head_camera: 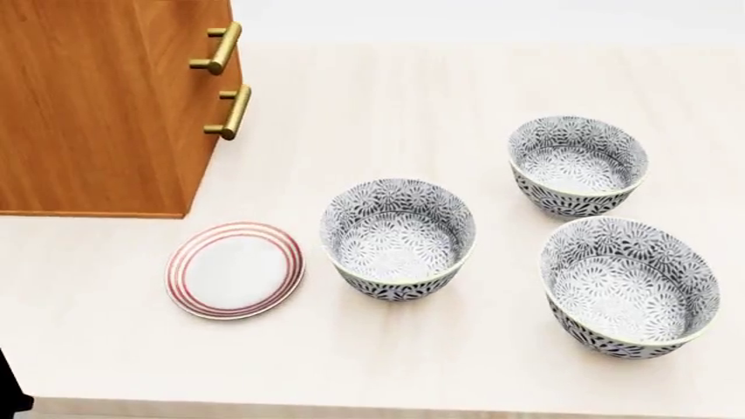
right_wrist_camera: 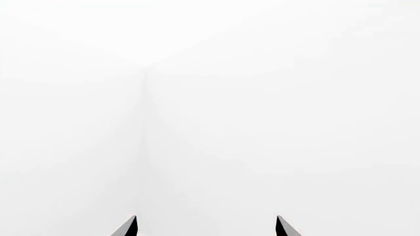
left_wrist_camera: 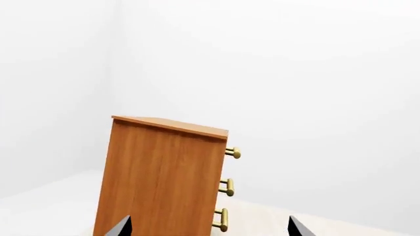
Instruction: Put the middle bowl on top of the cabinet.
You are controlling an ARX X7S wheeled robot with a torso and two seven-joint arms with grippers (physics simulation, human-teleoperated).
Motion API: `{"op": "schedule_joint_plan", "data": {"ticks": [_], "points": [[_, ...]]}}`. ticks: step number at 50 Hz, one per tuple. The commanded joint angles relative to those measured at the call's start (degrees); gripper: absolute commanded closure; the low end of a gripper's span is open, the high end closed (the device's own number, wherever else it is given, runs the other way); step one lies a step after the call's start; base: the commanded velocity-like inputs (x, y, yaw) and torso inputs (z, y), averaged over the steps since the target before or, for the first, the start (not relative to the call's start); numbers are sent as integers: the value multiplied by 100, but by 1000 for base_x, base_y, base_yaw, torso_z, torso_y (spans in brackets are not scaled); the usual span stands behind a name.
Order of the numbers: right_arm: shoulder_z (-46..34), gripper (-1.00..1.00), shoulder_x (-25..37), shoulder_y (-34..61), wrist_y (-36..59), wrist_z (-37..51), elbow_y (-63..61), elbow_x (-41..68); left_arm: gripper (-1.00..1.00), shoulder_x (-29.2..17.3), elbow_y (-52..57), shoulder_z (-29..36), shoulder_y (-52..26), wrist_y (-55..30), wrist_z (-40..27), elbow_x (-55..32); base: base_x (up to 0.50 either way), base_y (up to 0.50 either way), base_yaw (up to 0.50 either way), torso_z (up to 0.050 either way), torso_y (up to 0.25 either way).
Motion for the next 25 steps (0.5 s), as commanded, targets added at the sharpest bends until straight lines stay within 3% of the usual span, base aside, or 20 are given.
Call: {"op": "schedule_joint_plan", "data": {"ticks": [1, 15, 25], "points": [[45, -100, -1, -2, -18, -67, -13, 81, -100, -54, -23, 22, 6, 38, -36, -34, 500, 0, 0, 0, 0], [268, -100, -1, -3, 133, -42, 3, 249, -100, -113, 15, 97, 56, 54, -102, -38, 488, 0, 0, 0, 0], [387, -100, -1, -2, -3, -109, 10, 341, -100, -173, 50, 43, 76, 53, -148, -133, 22, 0, 0, 0, 0]]}}
